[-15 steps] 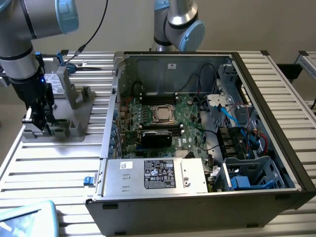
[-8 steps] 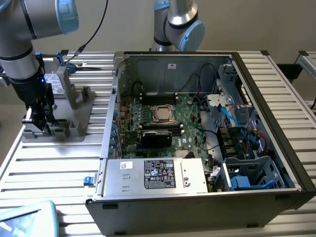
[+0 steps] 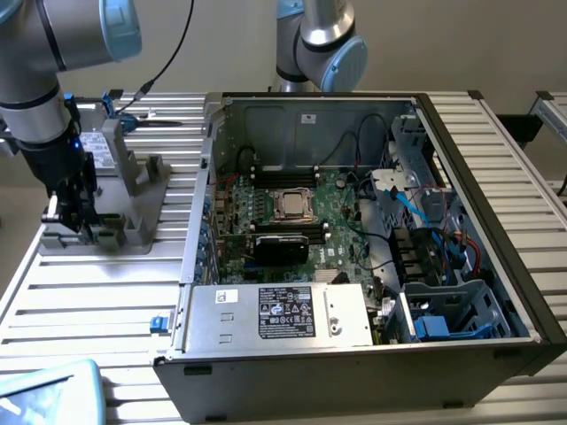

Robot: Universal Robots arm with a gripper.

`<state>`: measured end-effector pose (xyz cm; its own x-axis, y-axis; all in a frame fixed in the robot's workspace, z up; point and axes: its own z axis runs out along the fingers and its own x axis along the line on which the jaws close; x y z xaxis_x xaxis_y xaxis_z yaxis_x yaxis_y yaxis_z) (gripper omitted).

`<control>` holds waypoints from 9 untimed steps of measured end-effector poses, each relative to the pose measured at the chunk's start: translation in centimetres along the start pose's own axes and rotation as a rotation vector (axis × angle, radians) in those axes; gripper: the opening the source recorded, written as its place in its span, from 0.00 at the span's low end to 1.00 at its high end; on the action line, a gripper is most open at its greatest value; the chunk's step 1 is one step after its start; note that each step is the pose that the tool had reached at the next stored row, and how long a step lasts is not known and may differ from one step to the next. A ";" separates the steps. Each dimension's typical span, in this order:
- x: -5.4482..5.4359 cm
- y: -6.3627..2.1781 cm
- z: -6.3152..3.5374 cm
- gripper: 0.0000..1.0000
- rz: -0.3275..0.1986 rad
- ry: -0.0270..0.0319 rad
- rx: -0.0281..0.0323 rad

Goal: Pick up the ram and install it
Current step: 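Pick up the ram and move it above insertion slot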

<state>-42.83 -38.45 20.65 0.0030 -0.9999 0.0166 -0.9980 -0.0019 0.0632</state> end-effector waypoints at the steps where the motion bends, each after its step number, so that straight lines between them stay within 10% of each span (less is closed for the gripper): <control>1: 0.0 0.00 0.04 0.40 0.000 0.0000 0.0000; 9: 0.0 0.00 0.20 0.40 0.000 0.0000 -0.0001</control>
<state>-42.84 -38.41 20.46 0.0030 -0.9999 0.0166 -0.9980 -0.0019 0.0632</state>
